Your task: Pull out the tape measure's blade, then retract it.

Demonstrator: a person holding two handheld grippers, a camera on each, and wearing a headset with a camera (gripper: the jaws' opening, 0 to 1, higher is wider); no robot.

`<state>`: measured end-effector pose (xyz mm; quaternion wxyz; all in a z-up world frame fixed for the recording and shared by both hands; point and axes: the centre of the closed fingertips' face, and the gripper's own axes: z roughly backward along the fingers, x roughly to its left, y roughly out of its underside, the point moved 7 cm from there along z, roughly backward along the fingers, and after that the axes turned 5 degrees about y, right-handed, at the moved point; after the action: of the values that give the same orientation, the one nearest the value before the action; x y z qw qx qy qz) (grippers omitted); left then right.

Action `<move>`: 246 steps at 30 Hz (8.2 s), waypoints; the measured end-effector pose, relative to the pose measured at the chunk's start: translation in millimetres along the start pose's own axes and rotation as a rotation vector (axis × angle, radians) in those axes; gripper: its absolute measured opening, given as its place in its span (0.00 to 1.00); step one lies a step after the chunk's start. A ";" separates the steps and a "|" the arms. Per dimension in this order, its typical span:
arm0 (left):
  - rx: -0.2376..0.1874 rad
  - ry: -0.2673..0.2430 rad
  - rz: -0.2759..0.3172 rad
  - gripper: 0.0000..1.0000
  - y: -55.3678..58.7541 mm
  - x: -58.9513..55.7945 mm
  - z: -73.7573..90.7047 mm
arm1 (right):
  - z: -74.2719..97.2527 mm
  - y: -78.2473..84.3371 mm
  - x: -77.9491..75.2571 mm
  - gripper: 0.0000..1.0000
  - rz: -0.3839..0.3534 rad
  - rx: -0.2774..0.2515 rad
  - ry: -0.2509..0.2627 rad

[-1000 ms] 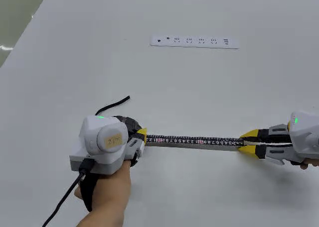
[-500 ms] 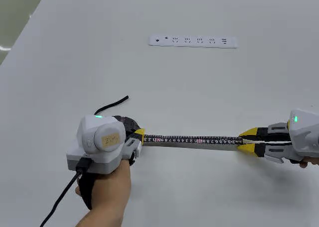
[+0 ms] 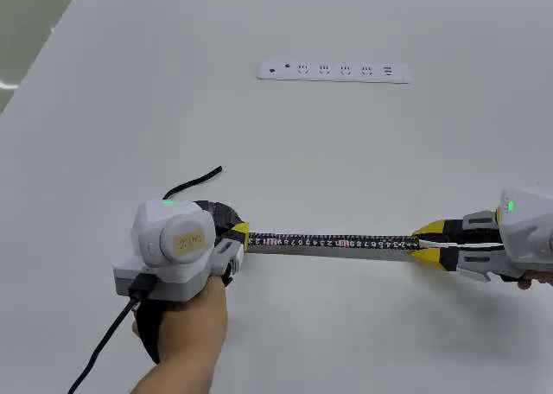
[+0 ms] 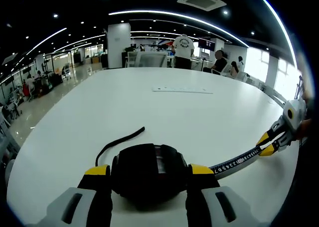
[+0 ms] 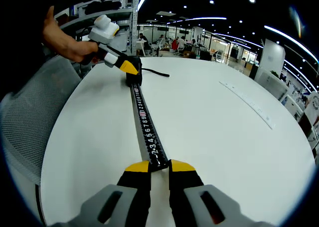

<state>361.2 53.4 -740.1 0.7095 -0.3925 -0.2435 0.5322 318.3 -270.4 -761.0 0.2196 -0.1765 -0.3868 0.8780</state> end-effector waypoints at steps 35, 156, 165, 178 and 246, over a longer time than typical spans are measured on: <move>-0.003 0.016 -0.006 0.55 0.3 0.0 1.3 | 0.4 -1.2 2.7 0.11 0.010 -0.003 -0.009; 0.017 -0.076 0.024 0.61 -0.2 -4.9 -1.1 | -7.5 -6.9 8.7 0.11 -0.011 -0.027 0.008; 0.003 -0.076 0.068 0.62 -2.6 -5.3 -1.2 | -7.4 -4.6 9.8 0.11 -0.009 -0.018 -0.003; 0.018 -0.063 0.063 0.55 -2.5 -3.8 0.3 | -10.1 -4.8 8.5 0.11 -0.006 -0.028 -0.004; 0.027 -0.010 0.085 0.55 -3.7 1.2 3.0 | -38.4 -28.2 17.7 0.11 0.004 -0.078 -0.033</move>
<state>361.4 54.9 -735.5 0.6903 -0.3901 -0.2230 0.5670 328.8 -220.9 -766.6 0.2046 -0.1714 -0.4241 0.8654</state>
